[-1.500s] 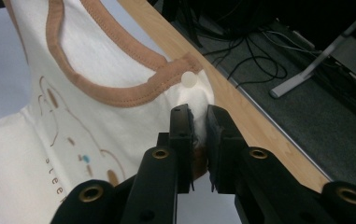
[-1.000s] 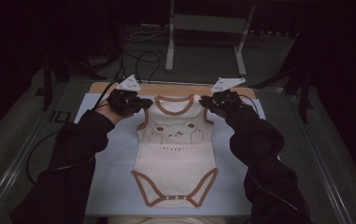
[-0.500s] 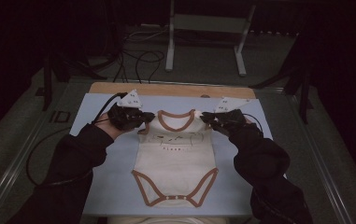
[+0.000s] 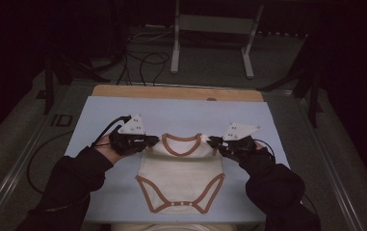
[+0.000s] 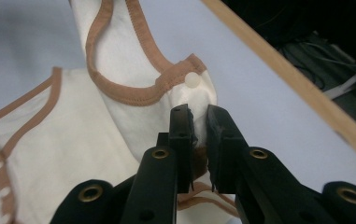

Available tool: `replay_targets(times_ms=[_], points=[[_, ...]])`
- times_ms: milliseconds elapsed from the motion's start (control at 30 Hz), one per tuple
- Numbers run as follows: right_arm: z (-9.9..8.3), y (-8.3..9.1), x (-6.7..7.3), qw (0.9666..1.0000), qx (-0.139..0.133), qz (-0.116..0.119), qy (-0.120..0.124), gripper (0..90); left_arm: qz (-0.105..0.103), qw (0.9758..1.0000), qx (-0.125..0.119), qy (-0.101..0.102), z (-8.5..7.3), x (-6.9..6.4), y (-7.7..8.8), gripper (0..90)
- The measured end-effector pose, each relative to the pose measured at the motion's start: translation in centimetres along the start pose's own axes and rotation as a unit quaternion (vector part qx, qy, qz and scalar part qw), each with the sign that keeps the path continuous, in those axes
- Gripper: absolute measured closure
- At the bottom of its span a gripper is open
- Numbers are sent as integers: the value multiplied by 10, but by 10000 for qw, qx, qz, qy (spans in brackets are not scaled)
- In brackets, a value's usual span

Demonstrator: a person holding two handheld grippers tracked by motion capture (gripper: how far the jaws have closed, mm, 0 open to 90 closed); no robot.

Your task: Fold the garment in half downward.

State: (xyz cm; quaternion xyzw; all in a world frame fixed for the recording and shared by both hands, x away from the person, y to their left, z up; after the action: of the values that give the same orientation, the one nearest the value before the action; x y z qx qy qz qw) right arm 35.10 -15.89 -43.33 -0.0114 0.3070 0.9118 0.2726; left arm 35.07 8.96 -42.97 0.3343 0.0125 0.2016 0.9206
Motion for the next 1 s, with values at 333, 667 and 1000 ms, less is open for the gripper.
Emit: replay_targets(times_ms=[333,667,1000], points=[[-19,-3,28,9995,73,311,-75,814,-286,9995,116,-69,-22,-29,-6,874],[-37,-7,50,9983,115,530,-201,813,-415,9991,123,26,-47,-46,-9,873],[-55,-12,65,9967,234,727,-287,809,-681,9971,151,298,-75,-64,-22,871]])
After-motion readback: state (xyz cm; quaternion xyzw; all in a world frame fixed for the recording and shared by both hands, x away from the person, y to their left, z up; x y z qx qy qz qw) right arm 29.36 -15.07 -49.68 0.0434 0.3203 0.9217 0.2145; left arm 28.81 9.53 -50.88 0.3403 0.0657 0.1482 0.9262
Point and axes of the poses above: each handheld gripper's, and its own axes: y roughly backward along the jaws, z roughly out of its top, x roughly to its left, the point moved 7 cm from there along -y, roughly forward along the jaws, and after that the axes turned 2 degrees about -x, right-handed, at the moved point
